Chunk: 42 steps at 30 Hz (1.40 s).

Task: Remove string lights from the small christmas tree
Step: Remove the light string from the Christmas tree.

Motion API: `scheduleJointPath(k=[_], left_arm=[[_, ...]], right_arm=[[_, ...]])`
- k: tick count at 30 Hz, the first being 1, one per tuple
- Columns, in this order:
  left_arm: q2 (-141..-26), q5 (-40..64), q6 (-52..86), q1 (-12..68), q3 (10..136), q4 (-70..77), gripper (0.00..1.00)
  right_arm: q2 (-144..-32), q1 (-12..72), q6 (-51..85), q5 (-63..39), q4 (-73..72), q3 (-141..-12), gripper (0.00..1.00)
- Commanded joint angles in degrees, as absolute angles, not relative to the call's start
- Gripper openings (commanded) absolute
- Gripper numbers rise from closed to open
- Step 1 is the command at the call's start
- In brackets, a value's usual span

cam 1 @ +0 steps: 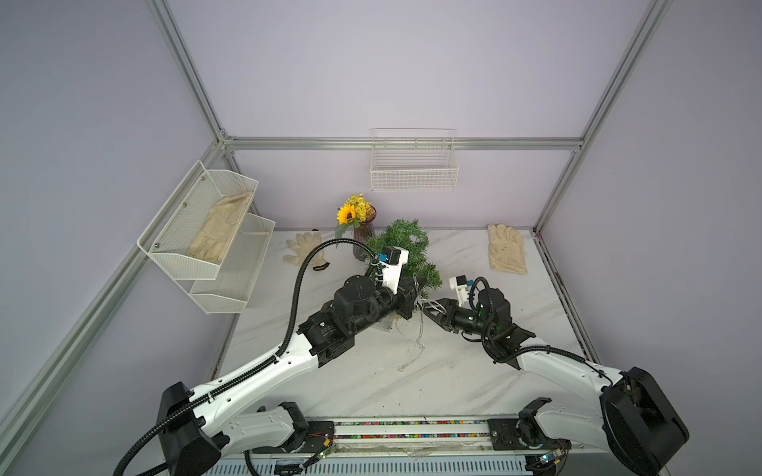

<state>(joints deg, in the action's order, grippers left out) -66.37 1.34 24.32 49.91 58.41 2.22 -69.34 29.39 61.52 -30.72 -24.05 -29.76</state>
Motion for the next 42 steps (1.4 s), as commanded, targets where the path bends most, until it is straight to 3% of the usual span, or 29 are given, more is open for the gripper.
scheduleJointPath(k=[1,5,13,25,42], left_arm=[[-66.35,0.0,23.07,50.01,65.52,4.32,0.0],[-66.36,-0.26,23.69,50.01,65.46,4.36,0.0],[-66.78,0.05,23.93,50.01,66.17,4.09,0.0],[-67.2,0.26,24.7,50.01,66.69,4.21,0.0],[-68.51,0.88,25.22,50.01,66.49,5.4,0.0]], right_arm=[[-68.66,31.03,68.73,-27.08,-32.06,-27.91,0.39],[-71.25,33.57,72.11,-26.95,-36.54,-26.25,0.39],[-75.34,35.68,63.66,-32.77,-39.26,-27.33,0.55],[-85.74,38.96,65.05,-36.34,-51.13,-29.15,0.55],[-86.03,42.45,73.38,-29.03,-60.35,-27.57,0.56]])
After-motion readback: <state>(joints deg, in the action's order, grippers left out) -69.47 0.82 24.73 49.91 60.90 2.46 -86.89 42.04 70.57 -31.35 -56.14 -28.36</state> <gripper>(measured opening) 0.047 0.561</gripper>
